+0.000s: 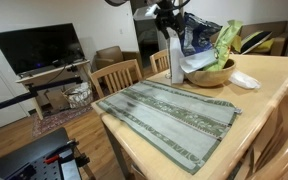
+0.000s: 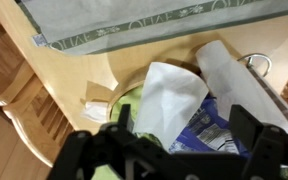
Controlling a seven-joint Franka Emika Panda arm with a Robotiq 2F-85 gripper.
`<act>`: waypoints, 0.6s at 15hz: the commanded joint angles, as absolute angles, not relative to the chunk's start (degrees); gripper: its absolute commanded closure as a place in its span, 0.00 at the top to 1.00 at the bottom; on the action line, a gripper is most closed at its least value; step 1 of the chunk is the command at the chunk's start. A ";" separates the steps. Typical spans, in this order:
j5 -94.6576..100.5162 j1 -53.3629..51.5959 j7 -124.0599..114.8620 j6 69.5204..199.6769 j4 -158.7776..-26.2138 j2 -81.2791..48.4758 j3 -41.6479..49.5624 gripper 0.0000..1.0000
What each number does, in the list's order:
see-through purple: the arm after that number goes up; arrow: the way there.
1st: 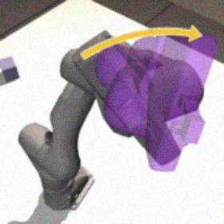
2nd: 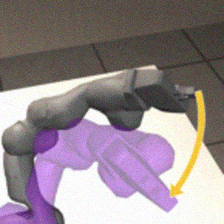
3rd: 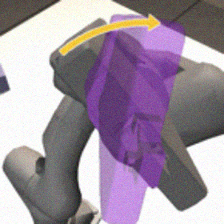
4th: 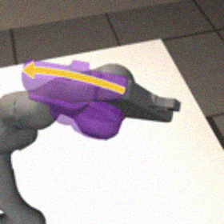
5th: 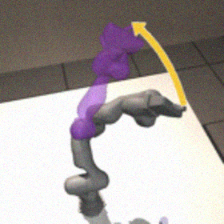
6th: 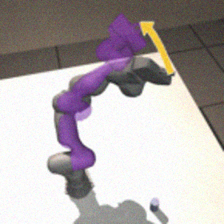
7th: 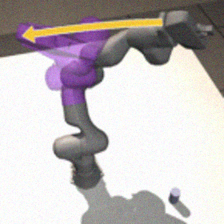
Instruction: Pick the bag of popcorn and pour its contents on the cloth on the table
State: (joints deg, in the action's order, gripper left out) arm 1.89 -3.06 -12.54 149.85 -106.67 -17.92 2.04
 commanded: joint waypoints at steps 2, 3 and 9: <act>7.97 -4.88 -20.95 151.73 -101.08 -22.64 7.19 1.00; 9.58 -5.31 -22.82 151.91 -100.00 -23.47 8.54 1.00; 8.58 -4.43 -21.37 151.07 -100.11 -23.58 8.46 1.00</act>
State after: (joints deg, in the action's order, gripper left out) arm 8.80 -4.47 -21.64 151.14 -100.18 -23.58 8.43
